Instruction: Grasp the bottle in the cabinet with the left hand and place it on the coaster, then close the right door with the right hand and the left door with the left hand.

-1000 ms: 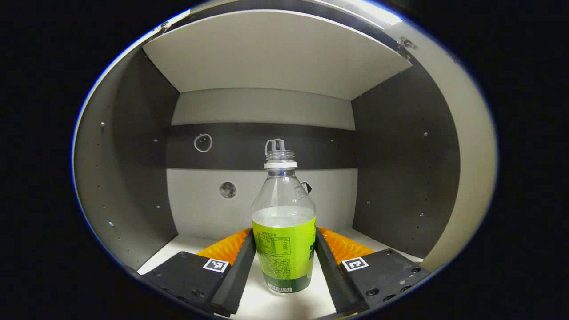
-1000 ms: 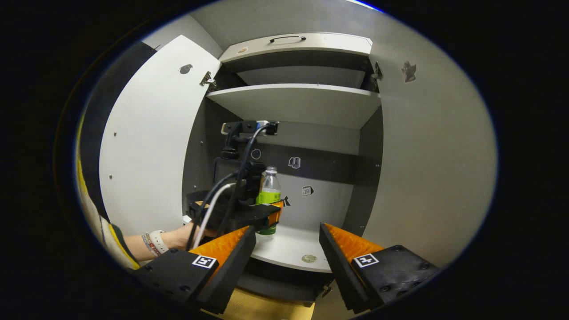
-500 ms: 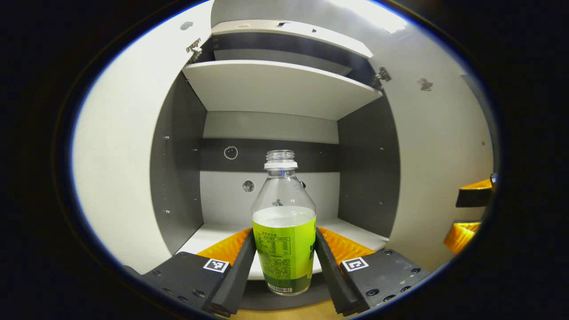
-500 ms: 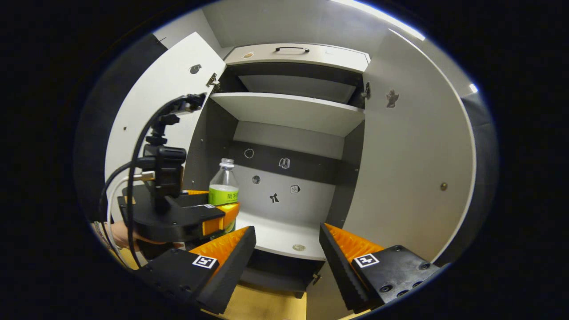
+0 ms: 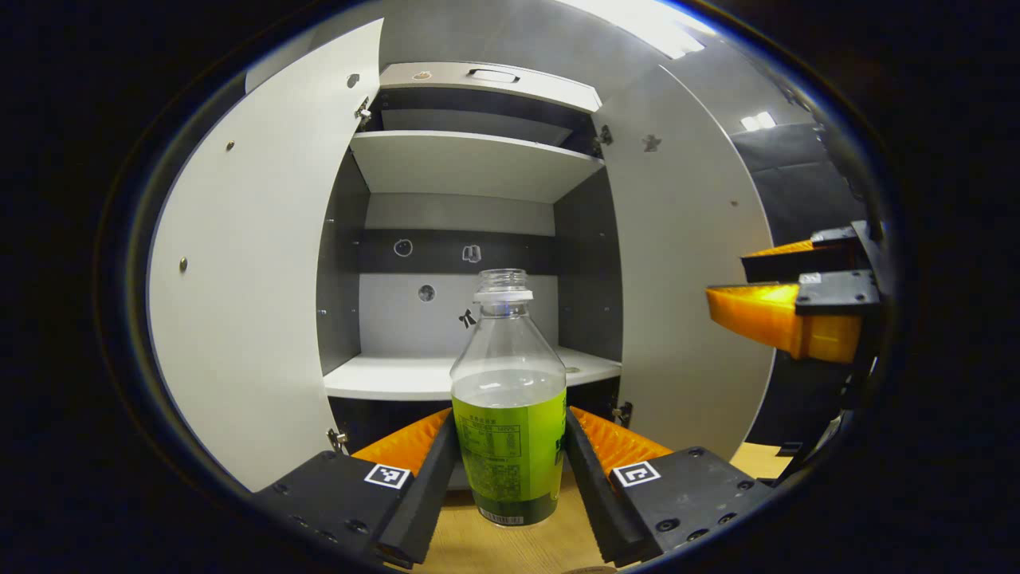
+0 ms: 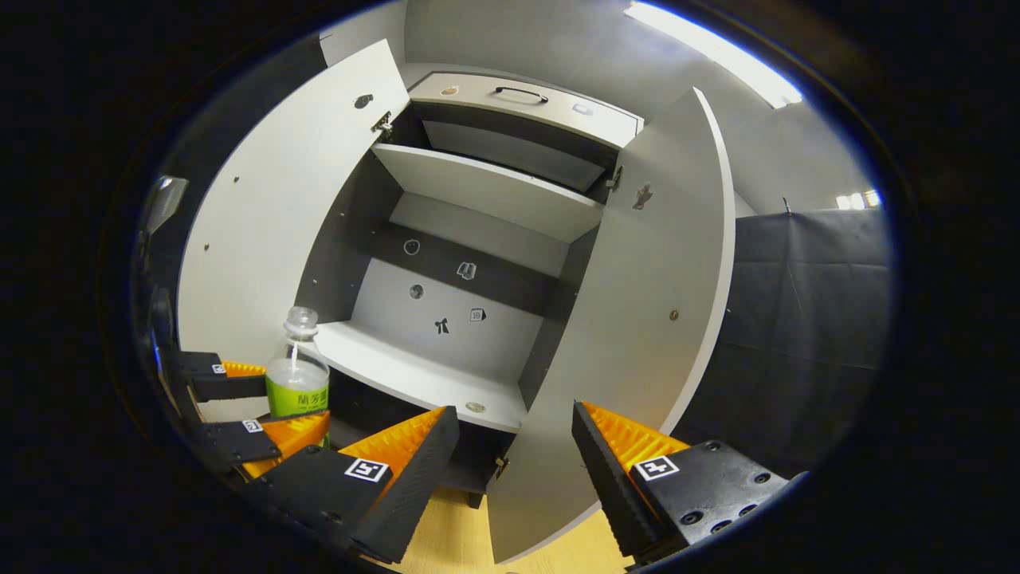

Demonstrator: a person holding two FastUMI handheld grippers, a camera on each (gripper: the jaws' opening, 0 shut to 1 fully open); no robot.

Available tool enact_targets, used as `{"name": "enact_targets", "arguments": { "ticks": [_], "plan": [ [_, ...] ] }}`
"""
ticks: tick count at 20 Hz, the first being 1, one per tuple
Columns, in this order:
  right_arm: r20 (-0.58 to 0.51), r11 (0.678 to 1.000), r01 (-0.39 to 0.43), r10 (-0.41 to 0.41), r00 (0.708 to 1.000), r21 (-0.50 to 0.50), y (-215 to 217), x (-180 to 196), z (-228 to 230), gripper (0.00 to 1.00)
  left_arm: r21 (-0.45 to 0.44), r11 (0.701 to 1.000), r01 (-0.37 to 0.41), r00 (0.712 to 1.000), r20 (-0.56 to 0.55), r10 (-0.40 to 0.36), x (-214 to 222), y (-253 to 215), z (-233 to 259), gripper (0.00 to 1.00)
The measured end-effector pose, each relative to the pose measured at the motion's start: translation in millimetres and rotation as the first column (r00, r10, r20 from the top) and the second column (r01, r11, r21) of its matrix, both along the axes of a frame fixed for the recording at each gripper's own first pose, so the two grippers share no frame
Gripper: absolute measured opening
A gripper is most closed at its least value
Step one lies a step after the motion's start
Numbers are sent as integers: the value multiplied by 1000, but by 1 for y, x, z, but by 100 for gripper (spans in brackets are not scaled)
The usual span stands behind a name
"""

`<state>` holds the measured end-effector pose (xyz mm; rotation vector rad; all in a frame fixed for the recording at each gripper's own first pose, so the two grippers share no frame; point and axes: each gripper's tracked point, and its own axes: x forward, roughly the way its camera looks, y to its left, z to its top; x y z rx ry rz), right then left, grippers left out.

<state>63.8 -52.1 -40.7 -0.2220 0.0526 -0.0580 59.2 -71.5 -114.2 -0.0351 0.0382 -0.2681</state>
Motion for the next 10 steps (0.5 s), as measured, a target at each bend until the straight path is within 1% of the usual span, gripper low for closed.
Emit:
{"name": "enact_targets", "arguments": {
  "ticks": [4,7,9,10],
  "plan": [
    [-43,999,39,-37,998,36,-13,10,-31,96,23,999,49,999,-2,-49,-37,-29,-45,77],
    [-82,999,0,3,997,38,-10,8,-55,96,-4,998,63,998,-14,-63,-60,-46,-78,77],
    [-89,1000,-16,16,996,9,-12,5,-69,96,-38,998,50,999,-19,-51,-68,-51,-96,77],
    [-96,999,-31,32,995,5,-10,2,-75,96,-49,998,31,999,-32,-33,-71,-51,-109,77]
  ]
}}
